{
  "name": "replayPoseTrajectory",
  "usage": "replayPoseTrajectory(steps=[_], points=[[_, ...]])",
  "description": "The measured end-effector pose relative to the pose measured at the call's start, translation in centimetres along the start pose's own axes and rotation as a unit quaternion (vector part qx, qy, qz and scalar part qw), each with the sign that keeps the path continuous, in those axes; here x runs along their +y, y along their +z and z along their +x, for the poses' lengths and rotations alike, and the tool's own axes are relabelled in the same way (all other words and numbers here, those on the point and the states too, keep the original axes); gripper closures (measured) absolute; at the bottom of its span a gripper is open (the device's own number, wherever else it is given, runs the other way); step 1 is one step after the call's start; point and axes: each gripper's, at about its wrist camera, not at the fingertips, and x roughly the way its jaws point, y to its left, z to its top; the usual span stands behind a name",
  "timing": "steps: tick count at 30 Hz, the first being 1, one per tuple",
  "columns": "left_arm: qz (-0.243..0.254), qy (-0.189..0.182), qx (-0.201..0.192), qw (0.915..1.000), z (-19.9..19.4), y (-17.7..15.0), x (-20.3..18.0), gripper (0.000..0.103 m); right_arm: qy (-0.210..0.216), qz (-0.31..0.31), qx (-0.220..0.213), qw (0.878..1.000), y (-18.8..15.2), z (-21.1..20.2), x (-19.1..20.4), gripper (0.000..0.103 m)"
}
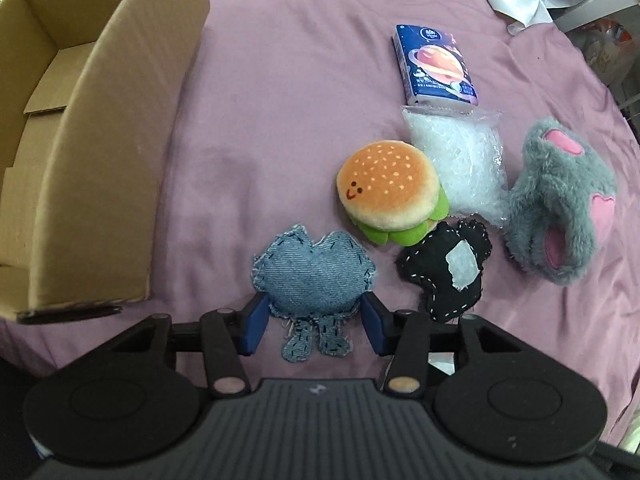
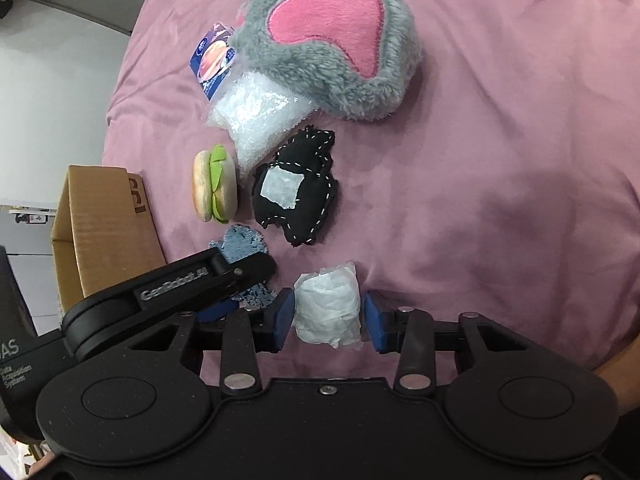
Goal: Organize soft objects
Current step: 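Close left gripper on blue denim plush and lift while right holds white bundle, then carry both items over the cardboard box and open left gripper to drop denim plush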
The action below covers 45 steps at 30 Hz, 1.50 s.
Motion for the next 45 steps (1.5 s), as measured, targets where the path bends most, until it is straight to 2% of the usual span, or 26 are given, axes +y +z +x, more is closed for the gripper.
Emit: replayPoseTrajectory(steps=[7,14,24,31,45], points=[[-0.011,-0.006,-0.011,0.9999,-1.0,0.0,0.2,0.062,0.014,-0.003,-0.02,1.0,0.0,-0.8,0.2,0.069],[-0.011,-0.021,-0.025,0.9994,-3.6,0.0,0.5,0.063,0.041,0.009,-0.032,0.999,-0.2,-2.4,-0.2,0.069],[0.004,-0.035,-0.048,0.9982,-7.2,-0.4,1.5,0.063,0.024,-0.012,-0.075,0.997,-0.5,-4.7,1.0,0.069],[0.011,-0.046,-0.079,0.9957,-10.0,-0.1,2.3,0.063,0.035,-0.053,-0.11,0.992,-0.5,-6.3,4.5,0.069],[0.008,-0.056,-0.123,0.9908,-13.8,1.0,5.7,0.063,0.035,-0.102,-0.141,0.984,-1.4,-8.1,9.6,0.069]])
